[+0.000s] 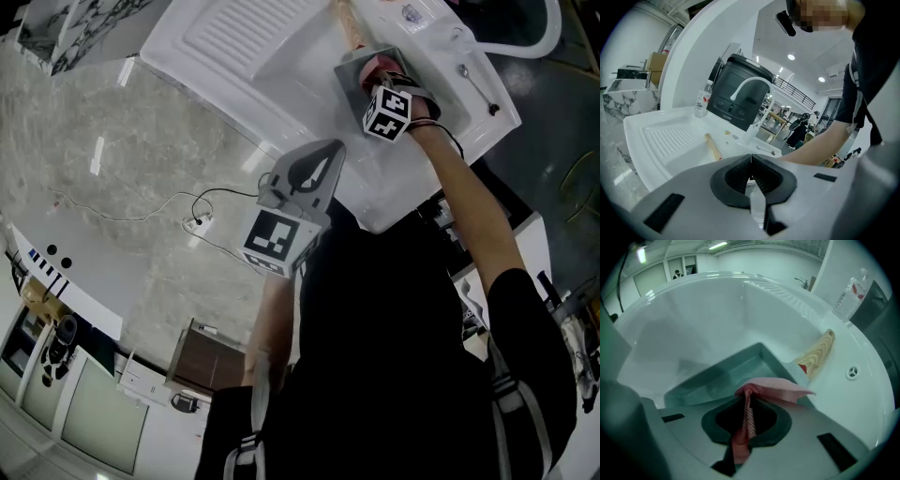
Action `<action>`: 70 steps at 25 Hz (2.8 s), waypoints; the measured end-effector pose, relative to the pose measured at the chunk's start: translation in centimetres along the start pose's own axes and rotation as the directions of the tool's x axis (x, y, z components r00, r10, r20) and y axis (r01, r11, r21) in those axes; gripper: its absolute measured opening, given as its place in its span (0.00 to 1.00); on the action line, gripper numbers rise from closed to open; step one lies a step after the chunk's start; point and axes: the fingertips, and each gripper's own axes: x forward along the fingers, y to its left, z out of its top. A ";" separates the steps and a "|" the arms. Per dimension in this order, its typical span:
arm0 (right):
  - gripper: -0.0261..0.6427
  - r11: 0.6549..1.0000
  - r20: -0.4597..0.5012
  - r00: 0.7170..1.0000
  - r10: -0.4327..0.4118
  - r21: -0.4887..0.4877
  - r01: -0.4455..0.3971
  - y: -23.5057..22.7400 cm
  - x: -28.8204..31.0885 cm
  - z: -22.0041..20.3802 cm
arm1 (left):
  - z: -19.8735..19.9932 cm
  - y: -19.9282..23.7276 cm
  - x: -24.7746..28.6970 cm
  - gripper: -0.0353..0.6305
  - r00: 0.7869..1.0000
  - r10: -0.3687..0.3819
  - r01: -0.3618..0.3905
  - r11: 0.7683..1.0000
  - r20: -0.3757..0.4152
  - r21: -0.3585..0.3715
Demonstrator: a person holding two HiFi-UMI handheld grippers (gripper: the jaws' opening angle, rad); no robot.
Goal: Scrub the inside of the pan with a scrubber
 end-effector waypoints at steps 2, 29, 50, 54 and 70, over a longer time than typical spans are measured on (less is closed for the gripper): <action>0.11 1.000 -0.015 1.000 0.015 -0.020 -0.015 1.1 -0.2 -0.7 | -0.1 -0.3 0.0 0.10 1.000 -0.004 0.004 1.000 -0.002 0.001; 0.11 0.914 -0.266 0.876 0.402 0.072 -0.398 5.7 -0.8 -4.0 | -0.5 -1.0 0.4 0.10 0.999 -0.030 0.030 1.000 -0.012 0.002; 0.11 0.986 -0.076 0.991 -0.109 -0.133 0.098 -4.7 0.0 0.1 | -0.8 -0.4 0.3 0.10 0.999 -0.025 0.025 1.000 -0.029 -0.001; 0.10 0.965 -0.077 0.988 -0.133 -0.236 0.112 -2.9 -0.2 -1.1 | -0.9 -1.0 0.8 0.10 0.999 -0.032 0.032 0.999 -0.028 0.002; 0.11 0.940 -0.259 0.954 0.154 -0.260 -0.222 6.2 -1.1 -7.0 | -1.1 -3.4 1.5 0.10 0.998 -0.052 0.053 0.998 -0.027 0.026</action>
